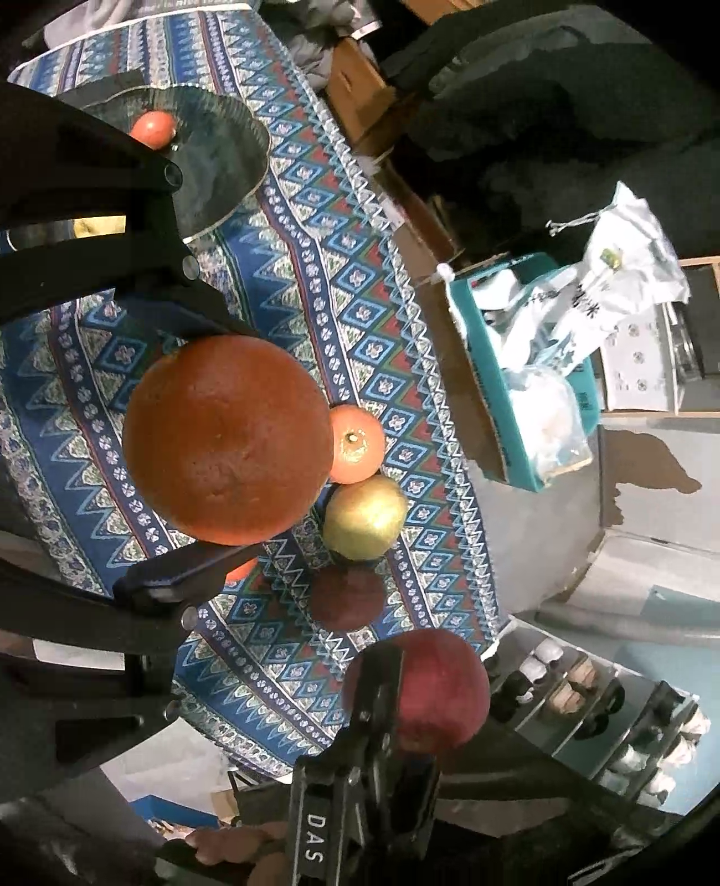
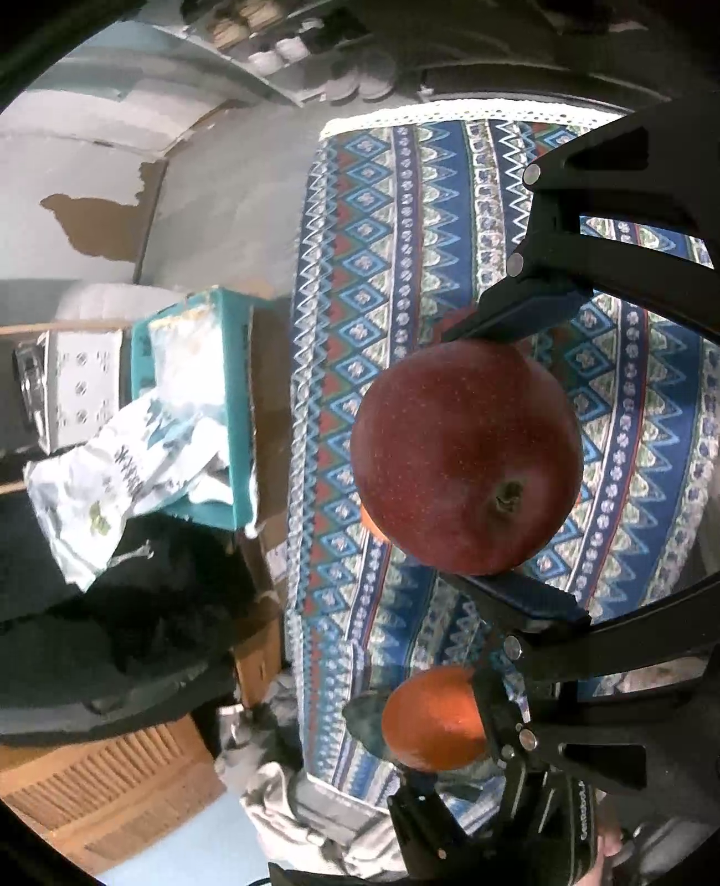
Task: Organize fruits
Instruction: 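Carry the red apple with the right tool while the left tool carries the orange to the bowl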
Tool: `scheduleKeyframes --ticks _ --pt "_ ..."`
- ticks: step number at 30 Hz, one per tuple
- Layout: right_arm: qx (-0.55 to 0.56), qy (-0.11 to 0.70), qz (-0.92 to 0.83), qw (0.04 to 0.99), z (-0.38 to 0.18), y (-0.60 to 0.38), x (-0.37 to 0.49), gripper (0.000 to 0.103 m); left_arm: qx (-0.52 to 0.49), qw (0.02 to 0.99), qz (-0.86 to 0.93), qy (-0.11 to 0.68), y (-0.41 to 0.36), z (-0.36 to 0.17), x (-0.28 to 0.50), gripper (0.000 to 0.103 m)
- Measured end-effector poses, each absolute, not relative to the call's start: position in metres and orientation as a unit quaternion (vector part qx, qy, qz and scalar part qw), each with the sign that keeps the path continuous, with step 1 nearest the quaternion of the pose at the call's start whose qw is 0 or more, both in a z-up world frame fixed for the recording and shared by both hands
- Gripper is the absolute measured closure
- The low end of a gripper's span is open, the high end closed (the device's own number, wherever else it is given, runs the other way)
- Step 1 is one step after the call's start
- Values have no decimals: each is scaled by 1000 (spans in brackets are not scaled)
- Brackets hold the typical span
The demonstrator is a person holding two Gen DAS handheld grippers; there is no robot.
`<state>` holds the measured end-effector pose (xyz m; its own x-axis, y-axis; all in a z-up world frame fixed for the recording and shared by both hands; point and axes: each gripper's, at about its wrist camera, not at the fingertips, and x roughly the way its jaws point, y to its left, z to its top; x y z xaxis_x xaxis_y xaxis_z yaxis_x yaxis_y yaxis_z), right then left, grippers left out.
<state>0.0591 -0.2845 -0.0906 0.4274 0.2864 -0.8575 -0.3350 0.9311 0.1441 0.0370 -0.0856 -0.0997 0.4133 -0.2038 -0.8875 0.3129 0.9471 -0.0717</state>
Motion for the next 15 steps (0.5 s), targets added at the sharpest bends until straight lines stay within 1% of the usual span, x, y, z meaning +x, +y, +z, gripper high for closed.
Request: scheduleKeyframes --ticks 15 --pt "-41 479 228 847 -61 -237 46 28 31 849 -149 507 -44 -75 14 36"
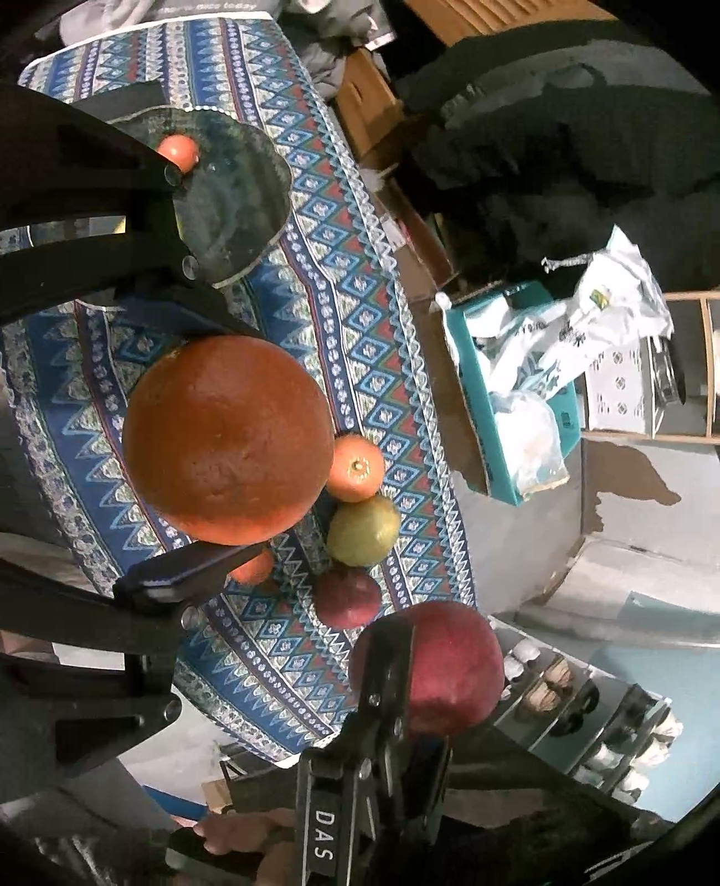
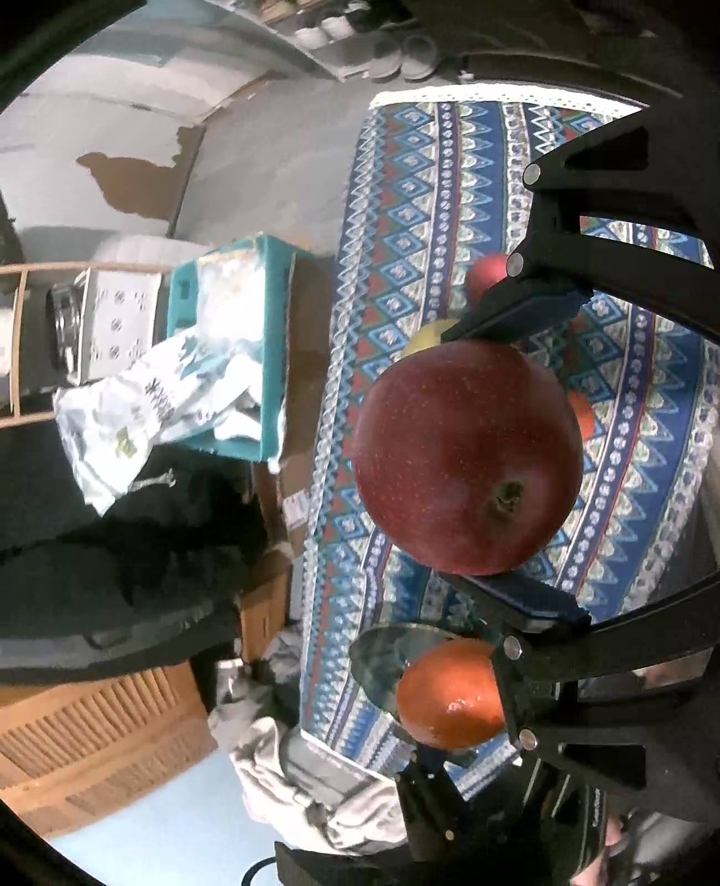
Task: Organize fruits
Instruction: 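Carry the red apple with the right tool while the left tool carries the orange to the bowl, then lower the red apple with the right tool while the left tool lowers the orange into the bowl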
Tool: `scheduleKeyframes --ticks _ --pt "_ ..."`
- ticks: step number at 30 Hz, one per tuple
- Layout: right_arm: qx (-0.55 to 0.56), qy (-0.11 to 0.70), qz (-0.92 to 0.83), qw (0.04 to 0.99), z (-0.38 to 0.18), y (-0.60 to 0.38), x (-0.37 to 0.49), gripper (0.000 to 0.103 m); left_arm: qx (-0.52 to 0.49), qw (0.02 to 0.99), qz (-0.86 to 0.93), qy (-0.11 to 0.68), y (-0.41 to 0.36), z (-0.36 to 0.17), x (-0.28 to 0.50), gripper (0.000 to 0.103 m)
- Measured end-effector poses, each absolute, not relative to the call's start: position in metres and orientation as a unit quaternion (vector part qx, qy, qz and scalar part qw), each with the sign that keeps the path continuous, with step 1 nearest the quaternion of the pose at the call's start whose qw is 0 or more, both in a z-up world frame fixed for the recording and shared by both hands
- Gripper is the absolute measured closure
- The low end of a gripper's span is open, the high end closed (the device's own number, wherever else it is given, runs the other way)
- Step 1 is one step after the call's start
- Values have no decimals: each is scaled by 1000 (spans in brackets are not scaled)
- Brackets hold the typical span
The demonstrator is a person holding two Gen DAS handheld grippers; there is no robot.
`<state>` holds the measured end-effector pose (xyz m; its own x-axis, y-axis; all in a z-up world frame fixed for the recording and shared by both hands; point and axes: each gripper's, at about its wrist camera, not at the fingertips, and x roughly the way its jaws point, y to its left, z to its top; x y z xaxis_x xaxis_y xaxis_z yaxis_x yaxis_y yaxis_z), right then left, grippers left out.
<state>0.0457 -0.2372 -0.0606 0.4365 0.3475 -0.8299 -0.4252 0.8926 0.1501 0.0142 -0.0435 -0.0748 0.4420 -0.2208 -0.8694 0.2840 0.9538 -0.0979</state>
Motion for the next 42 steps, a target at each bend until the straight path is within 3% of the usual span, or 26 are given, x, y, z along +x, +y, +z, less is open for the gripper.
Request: scheduleKeyframes --ticks 18,42 --pt "-56 473 286 831 -49 -160 43 28 0 859 -105 501 28 -71 0 36" --pt "-81 514 343 782 -89 -34 48 28 -63 850 -15 523 146 -106 -11 35"
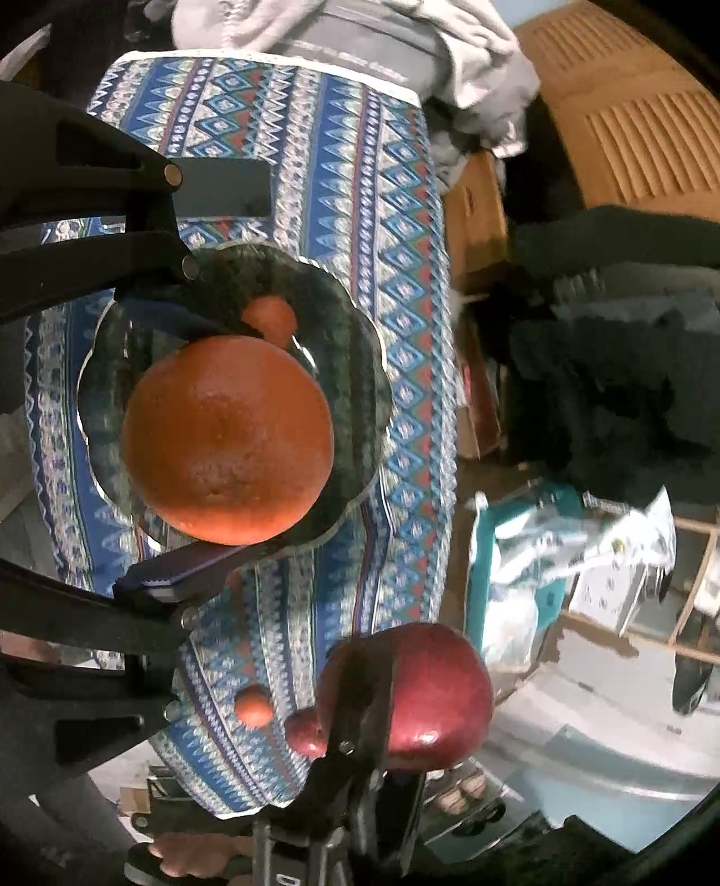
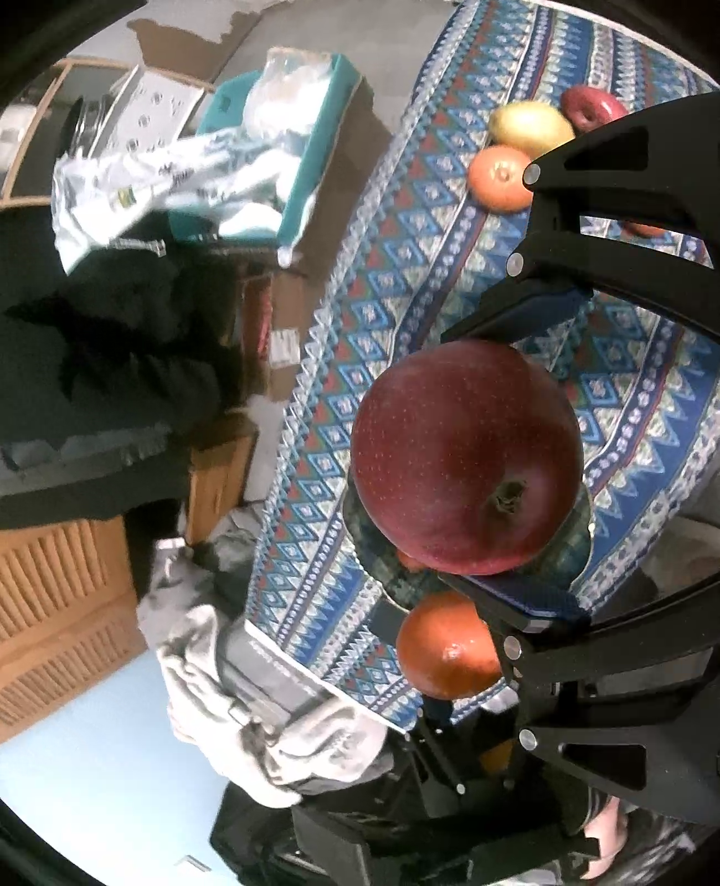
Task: Organize fruits
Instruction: 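Lower the red apple with the right tool while the left tool lowers the orange into the bowl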
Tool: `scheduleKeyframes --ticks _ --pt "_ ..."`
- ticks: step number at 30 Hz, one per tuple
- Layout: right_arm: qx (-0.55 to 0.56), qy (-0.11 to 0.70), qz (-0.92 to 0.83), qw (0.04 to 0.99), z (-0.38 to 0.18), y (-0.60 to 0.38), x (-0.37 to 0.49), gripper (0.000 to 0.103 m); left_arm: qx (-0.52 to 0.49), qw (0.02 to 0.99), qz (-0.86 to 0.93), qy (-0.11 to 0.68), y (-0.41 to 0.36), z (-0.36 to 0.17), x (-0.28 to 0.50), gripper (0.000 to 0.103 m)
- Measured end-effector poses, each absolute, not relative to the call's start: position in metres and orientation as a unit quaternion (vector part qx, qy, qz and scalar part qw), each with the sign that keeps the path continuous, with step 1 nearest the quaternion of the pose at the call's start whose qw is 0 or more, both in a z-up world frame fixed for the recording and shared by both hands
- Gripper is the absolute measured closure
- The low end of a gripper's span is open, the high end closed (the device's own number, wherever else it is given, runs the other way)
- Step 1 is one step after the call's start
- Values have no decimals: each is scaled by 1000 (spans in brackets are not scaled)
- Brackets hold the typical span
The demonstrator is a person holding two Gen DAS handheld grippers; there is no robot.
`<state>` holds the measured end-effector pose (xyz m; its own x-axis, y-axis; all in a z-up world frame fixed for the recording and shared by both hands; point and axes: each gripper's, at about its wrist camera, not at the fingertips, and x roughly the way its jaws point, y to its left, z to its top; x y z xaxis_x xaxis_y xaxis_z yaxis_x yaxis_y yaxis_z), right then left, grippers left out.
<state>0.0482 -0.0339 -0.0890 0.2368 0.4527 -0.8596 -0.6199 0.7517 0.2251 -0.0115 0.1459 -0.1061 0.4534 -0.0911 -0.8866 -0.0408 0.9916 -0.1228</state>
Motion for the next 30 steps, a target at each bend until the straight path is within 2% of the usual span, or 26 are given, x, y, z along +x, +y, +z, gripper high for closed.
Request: scheduleKeyframes --ticks 12,30 --pt "-100 544 354 755 -144 22 61 28 -101 816 29 569 192 -157 -6 36" --pt "-119 593 342 719 -213 55 64 28 -111 783 65 609 204 -209 2 35"
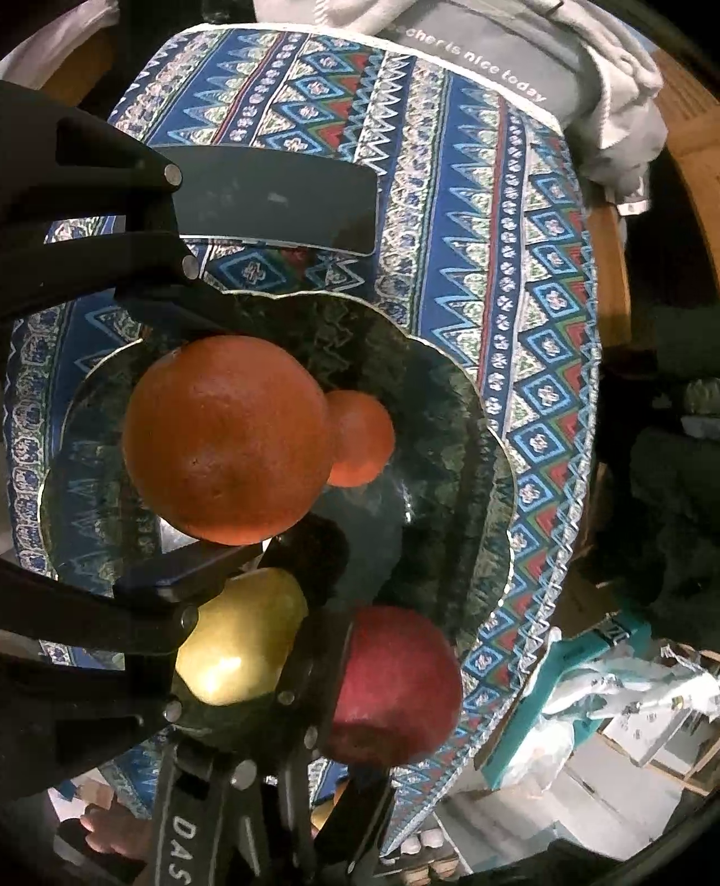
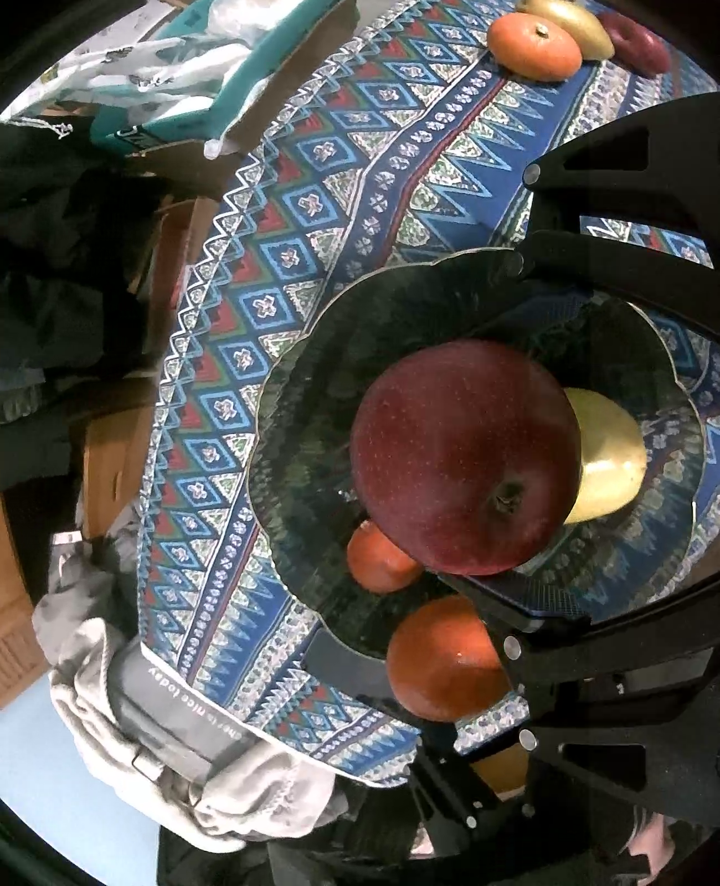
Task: Organize fruits
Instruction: 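Lower the red apple with the right tool while the left tool lowers the orange into the bowl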
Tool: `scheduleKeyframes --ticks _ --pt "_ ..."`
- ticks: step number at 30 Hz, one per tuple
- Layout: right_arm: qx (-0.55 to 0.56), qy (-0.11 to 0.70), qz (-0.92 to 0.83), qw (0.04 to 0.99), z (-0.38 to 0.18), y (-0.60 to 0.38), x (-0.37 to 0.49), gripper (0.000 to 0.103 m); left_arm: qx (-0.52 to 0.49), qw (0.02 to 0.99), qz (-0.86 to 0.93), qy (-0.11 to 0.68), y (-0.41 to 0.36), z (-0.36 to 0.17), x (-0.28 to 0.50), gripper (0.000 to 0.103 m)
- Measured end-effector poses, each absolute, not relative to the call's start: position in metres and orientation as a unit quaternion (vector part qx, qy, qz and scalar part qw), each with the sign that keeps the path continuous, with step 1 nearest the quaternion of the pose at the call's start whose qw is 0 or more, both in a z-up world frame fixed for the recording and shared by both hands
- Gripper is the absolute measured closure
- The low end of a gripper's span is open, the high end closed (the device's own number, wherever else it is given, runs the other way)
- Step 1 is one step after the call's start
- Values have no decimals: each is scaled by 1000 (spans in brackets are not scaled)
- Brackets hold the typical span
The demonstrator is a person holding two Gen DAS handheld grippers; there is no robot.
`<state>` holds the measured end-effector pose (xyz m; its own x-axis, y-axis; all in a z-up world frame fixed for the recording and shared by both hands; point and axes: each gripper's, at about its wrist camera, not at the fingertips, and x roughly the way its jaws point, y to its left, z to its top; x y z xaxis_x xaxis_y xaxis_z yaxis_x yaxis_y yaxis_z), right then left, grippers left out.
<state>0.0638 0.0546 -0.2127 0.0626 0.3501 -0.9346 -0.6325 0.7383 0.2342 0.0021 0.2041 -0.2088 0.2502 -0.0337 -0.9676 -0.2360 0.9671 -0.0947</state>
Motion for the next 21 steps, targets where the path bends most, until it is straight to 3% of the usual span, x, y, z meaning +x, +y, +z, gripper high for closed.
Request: scheduleKeyframes --ticks 18,21 --pt "-119 615 332 706 -238 59 68 28 -134 749 79 644 210 -243 5 35" --pt "-114 617 330 705 -239 59 69 27 -125 763 78 629 209 -233 4 28"
